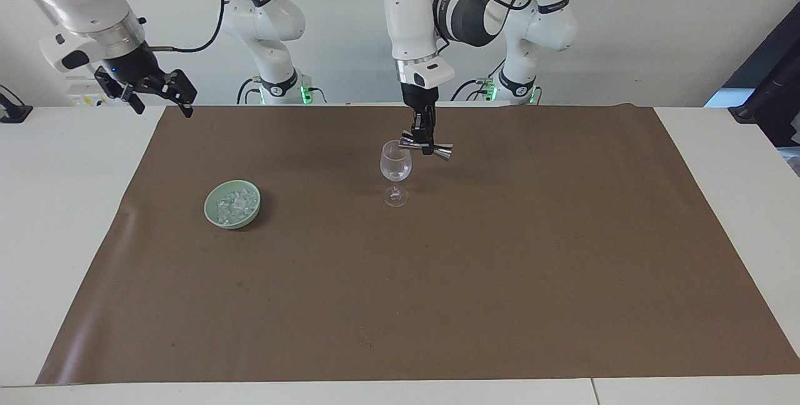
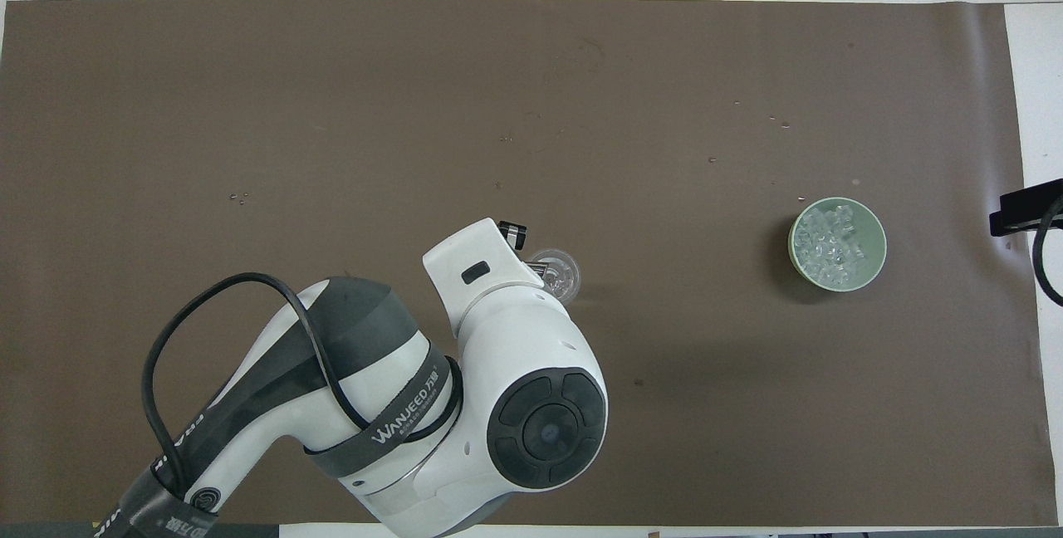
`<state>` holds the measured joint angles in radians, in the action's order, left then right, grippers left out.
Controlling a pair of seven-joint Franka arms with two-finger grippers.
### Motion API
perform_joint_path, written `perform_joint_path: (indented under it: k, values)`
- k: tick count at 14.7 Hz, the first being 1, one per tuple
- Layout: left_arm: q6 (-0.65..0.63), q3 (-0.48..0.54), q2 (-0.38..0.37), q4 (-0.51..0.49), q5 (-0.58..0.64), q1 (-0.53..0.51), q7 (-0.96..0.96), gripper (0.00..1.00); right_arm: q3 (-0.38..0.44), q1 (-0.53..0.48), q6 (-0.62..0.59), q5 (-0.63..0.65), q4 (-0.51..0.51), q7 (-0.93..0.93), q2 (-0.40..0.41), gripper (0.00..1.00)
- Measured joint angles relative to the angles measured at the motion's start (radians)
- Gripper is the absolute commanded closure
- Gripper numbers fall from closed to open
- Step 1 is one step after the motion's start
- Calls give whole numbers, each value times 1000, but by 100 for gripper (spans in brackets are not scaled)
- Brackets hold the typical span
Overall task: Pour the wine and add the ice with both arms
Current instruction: 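Return the jigger with the left gripper while the right gripper reaches the cup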
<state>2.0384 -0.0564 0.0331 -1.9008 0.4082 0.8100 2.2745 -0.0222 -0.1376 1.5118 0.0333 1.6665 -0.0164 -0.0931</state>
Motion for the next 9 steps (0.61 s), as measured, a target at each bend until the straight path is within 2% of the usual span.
perform_joint_path:
  k: [5, 9]
  values:
    - [-26, -4, 0, 9, 2, 11, 37, 100, 1, 3, 24, 0, 16, -10, -1, 0]
    - [-28, 9, -17, 19, -39, -7, 46, 100, 0, 3, 203, -41, 155, -39, -15, 0]
